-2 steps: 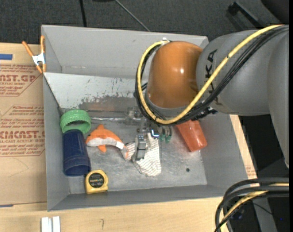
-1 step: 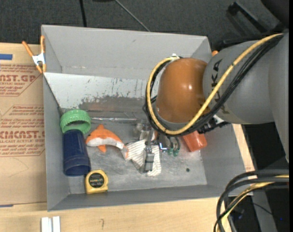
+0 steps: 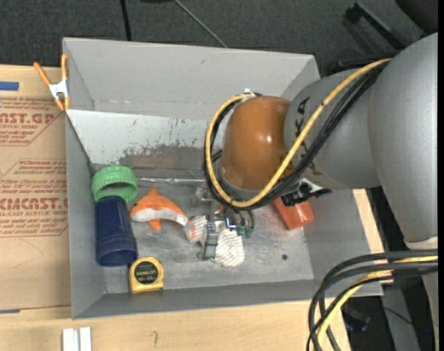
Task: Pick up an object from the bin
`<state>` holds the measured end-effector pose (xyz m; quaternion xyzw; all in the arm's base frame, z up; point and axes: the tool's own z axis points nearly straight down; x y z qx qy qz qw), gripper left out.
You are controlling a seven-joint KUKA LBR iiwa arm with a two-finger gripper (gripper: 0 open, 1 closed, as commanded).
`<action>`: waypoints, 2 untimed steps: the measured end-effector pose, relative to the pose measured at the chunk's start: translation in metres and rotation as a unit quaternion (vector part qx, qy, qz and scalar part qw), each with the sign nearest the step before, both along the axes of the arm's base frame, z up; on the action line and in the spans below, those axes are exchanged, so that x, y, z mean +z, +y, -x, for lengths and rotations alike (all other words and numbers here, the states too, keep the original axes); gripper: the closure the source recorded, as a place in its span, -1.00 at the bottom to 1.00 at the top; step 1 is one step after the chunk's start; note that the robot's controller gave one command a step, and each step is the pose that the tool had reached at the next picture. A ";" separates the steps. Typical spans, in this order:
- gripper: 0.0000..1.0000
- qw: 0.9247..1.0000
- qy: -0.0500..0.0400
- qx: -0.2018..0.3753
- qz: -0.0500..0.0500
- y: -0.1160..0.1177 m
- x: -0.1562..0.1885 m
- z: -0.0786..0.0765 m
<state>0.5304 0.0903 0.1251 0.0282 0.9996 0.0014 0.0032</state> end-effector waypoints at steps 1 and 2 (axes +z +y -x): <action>-1.00 0.998 0.003 -0.061 0.000 -0.020 -0.041 0.005; 1.00 0.999 0.002 -0.032 0.001 -0.038 -0.055 0.012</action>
Offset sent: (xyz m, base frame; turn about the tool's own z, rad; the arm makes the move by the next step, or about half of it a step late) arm -0.0127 -0.0389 -0.0551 0.0638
